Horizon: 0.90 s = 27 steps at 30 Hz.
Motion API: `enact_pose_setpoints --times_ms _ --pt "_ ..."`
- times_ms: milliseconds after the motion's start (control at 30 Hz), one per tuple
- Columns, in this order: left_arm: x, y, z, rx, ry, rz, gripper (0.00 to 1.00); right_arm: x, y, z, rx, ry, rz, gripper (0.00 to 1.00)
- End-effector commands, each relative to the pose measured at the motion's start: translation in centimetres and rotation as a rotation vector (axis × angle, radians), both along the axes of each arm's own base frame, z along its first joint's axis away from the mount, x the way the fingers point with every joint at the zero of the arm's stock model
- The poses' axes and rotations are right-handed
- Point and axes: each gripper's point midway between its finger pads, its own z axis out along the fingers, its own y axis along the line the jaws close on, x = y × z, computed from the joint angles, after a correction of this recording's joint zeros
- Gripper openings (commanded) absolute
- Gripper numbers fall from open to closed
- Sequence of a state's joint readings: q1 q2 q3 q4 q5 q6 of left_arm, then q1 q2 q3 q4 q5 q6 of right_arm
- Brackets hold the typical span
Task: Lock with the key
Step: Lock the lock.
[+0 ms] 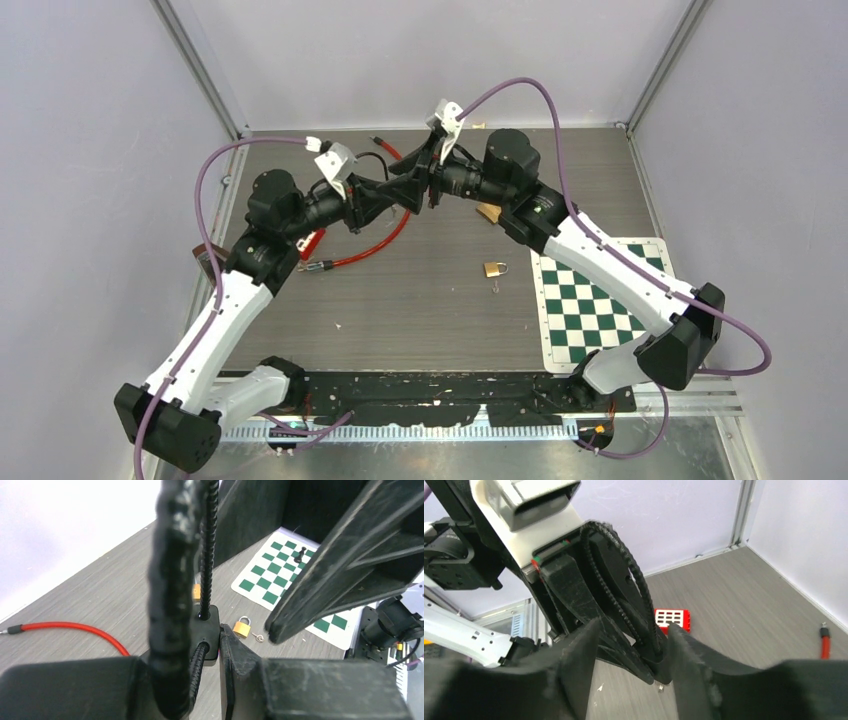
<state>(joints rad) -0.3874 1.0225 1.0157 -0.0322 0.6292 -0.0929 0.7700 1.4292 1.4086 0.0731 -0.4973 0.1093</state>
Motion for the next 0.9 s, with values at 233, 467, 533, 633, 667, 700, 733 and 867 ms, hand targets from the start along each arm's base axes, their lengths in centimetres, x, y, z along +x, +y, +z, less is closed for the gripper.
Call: enact_pose_setpoints --times_ms 233,467,533,633,667,700,733,867 --pt "2.0 1.4 4.2 -0.006 -0.057 0.128 0.0 -2.9 -3.9 8.5 0.166 -0.04 -0.052 0.77" --pt "1.7 0.5 5.9 -0.034 0.095 0.07 0.0 -2.3 -4.3 4.9 0.139 0.108 0.005 0.77" --pt "1.8 0.1 5.9 -0.039 0.183 0.032 0.0 -3.0 -3.8 3.6 0.113 0.15 0.086 0.77" --pt "1.4 -0.4 6.4 -0.064 0.267 -0.023 0.0 -3.1 -3.3 1.7 0.108 0.21 0.12 0.77" --pt "1.1 -0.6 6.7 -0.076 0.273 -0.044 0.0 -3.0 -3.4 1.6 0.12 0.237 0.118 0.77" --pt "0.8 -0.7 7.1 -0.089 0.269 -0.067 0.0 -2.9 -3.4 1.3 0.136 0.242 0.12 0.77" --pt "0.3 -0.8 7.4 -0.105 0.264 -0.094 0.0 -2.7 -3.5 1.3 0.154 0.281 0.119 0.77" --pt "-2.0 -1.1 9.6 -0.162 0.188 -0.242 0.0 -3.1 -3.9 2.0 0.255 0.352 0.195 0.8"
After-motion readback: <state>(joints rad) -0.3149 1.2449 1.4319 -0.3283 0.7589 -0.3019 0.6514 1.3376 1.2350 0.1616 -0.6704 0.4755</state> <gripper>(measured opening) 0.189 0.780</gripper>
